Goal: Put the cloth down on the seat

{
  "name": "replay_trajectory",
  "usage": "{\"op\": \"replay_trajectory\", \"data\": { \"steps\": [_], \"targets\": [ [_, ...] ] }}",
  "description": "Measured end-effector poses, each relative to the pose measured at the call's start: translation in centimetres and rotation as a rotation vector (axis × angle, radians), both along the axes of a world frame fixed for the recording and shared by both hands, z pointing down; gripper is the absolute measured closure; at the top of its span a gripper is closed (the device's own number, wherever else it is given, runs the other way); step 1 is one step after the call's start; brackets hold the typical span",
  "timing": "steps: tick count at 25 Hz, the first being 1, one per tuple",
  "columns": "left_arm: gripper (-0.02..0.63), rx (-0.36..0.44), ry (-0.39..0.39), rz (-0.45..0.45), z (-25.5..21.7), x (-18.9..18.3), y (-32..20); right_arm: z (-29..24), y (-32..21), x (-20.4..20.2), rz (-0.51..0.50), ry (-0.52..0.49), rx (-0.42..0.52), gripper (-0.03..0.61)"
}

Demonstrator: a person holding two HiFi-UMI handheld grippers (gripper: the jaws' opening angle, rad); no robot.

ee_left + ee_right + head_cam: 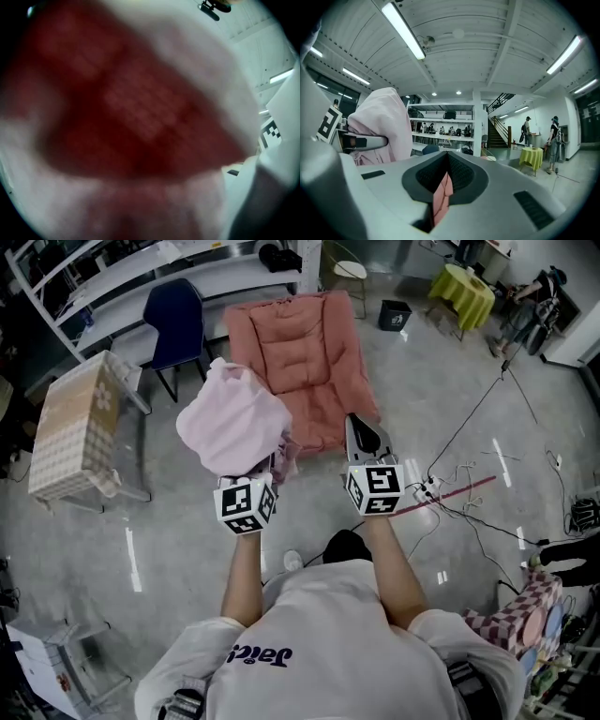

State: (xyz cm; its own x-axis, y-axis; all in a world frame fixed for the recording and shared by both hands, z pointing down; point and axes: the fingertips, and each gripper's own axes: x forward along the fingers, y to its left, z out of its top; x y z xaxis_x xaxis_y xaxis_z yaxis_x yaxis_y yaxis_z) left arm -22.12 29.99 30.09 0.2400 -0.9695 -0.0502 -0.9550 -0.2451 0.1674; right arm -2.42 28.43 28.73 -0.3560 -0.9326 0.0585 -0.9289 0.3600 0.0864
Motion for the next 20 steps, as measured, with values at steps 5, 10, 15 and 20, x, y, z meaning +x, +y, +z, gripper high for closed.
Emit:
{"op": "replay_trajectory", "data": {
  "steps": [5, 10, 15, 20],
  "targets": [
    [0.339, -0.062, 0.016, -0.01, 2.8, 0.6, -1.4, 1.5, -1.6, 1.2, 0.001, -0.005, -0.025, 0.566],
    [0.337, -0.071, -0.018, -0.067, 2.7, 1.5, -5.2, 2.3, -7.0, 3.1, -0.039, -0.029, -0.047, 0.566],
    [0.337, -0.051, -0.06, -0.121, 1.1, 3.0, -10.7, 1.4, -13.9, 5.8, -0.075, -0.073, -0.035, 0.566],
    [0.337, -0.033, -0.094, -0.173, 0.0, 6.9, -15.3, 0.1, -19.6, 9.9, -0.113, -0.12, -0.011, 0.566]
  ]
}}
